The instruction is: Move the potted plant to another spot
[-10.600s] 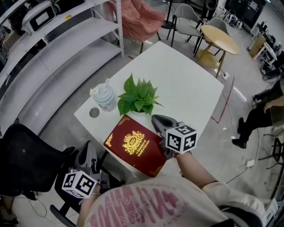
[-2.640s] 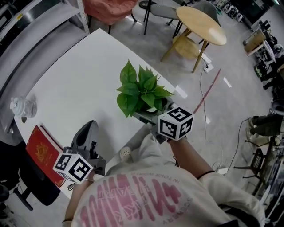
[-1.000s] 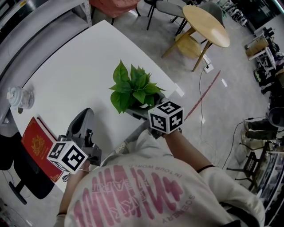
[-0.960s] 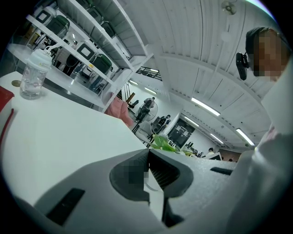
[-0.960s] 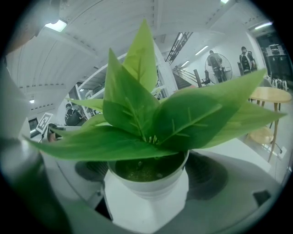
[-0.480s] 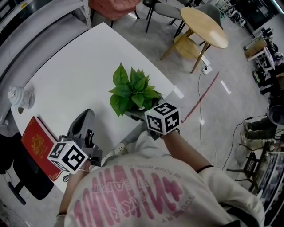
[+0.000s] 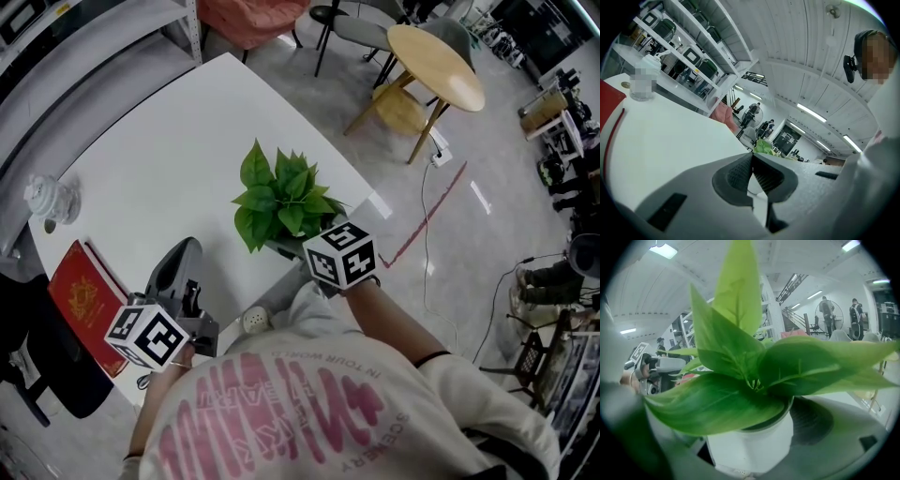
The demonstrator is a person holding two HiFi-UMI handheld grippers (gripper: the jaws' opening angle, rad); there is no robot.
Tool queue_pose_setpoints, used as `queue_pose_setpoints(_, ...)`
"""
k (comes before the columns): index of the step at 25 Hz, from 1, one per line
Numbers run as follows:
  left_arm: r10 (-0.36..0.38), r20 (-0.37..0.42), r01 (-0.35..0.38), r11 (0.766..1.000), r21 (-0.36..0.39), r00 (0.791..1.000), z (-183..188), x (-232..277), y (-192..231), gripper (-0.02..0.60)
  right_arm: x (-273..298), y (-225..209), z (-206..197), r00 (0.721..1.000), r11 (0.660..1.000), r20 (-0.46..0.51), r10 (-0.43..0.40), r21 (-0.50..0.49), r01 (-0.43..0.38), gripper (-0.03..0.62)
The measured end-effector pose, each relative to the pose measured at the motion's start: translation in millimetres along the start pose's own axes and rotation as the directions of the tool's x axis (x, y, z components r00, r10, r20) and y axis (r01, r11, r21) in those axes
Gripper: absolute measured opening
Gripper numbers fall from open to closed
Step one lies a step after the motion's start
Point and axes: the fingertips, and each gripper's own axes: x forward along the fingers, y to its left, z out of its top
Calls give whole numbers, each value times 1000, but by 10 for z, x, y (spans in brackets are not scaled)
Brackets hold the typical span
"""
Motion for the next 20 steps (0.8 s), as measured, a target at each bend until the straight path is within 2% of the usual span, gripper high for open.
queue_pose_setpoints(8, 37, 27, -36, 999, -13, 999, 74, -119, 97, 3, 3, -15, 15, 1000, 999, -4, -16, -39, 16, 522)
queue_pose_setpoints(20, 36, 40, -36, 999, -6, 999, 172, -175, 102, 3, -4, -19, 10, 999, 998, -9, -39, -55, 38, 522)
